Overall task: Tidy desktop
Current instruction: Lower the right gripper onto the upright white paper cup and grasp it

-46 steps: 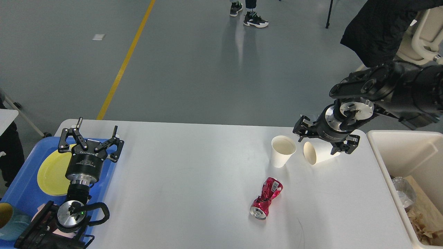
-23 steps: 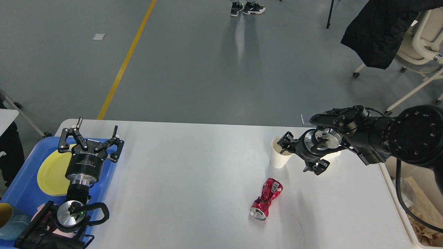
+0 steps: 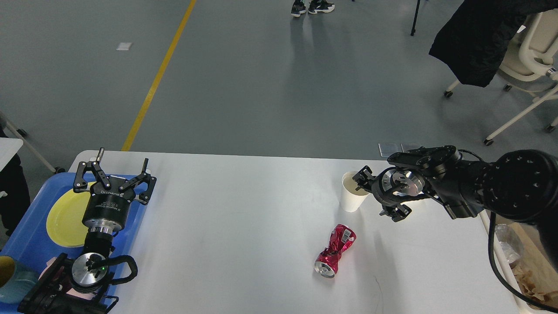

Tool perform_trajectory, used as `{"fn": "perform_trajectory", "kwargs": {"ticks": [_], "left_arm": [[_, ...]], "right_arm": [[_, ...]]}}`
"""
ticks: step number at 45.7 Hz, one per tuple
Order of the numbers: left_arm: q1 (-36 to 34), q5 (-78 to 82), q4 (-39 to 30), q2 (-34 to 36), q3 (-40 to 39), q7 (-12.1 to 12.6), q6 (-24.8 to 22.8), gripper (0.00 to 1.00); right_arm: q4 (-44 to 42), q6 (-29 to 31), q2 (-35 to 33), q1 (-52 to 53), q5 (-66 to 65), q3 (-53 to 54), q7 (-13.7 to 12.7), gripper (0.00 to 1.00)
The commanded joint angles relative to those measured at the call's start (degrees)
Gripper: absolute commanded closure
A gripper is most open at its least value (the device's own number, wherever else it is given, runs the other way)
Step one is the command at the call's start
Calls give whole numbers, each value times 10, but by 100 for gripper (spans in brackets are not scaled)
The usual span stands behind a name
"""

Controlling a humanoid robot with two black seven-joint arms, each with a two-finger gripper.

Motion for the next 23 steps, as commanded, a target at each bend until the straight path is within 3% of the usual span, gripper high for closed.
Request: {"fn": "perform_trajectory", "kwargs": {"ticks": [1,5,11,23], "left_arm": [[0,0,0,0,0,0,0,4],[0,0,0,0,0,0,0,4],[0,0,0,0,0,0,0,4],[0,0,0,0,0,0,0,4]], "right_arm": [[-2,0,0,-11,0,15,0,46],[-4,0,0,-12,0,22,0,54],[-2,6,0,-11,0,26,-7,100],[36,51,-28,9,-4,21,-15,100]]}}
